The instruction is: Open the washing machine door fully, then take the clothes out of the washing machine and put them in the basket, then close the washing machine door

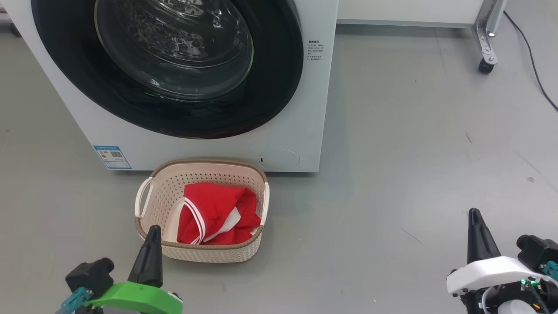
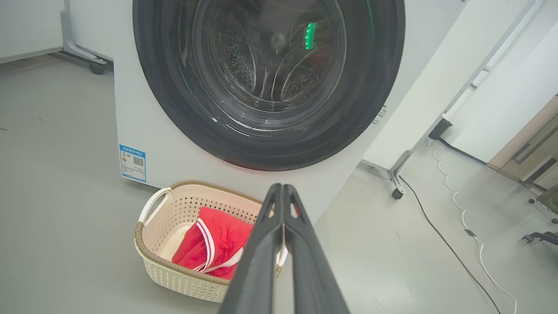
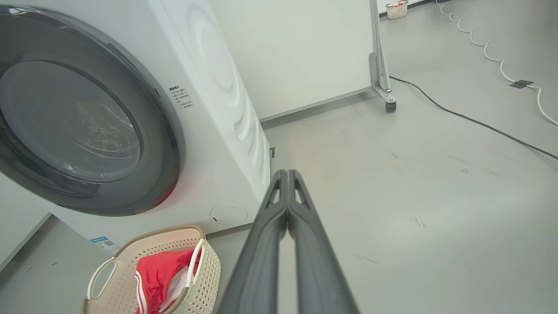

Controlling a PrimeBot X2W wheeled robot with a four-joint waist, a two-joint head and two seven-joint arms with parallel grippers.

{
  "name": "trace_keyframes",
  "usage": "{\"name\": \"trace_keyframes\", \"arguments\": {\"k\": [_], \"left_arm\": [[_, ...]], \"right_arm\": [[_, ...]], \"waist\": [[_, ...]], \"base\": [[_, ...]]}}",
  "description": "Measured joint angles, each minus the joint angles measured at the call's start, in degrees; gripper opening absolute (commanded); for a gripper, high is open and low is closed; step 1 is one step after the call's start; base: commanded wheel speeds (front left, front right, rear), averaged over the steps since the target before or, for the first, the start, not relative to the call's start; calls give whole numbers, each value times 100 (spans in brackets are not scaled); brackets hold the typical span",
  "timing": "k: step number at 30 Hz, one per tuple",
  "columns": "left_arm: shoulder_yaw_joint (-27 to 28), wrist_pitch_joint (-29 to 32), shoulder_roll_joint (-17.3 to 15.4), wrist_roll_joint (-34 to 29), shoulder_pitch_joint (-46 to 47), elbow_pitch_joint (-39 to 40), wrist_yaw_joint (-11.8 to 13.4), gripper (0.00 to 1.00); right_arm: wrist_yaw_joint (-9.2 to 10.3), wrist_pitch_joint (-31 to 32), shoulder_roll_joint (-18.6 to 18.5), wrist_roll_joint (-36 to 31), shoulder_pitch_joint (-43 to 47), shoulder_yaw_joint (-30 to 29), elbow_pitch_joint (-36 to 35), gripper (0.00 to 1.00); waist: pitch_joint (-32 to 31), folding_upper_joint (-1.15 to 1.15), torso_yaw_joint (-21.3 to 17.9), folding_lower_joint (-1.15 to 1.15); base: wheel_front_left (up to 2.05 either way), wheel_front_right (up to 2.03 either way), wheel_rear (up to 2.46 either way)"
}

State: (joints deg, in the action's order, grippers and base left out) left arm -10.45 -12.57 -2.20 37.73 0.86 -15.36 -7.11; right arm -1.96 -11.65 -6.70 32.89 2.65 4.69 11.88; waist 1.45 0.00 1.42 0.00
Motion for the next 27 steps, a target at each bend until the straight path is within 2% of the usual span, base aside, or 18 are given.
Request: {"name": "trace_keyframes", "arguments": {"k": [27], "left_arm": [[348, 505, -40, 1766, 3, 43, 2, 0]], "right_arm": [[-149, 584, 137, 1783, -163, -383, 134, 0]], "waist": [[-39, 0, -46, 0]], "base": [[0, 0, 0]]}}
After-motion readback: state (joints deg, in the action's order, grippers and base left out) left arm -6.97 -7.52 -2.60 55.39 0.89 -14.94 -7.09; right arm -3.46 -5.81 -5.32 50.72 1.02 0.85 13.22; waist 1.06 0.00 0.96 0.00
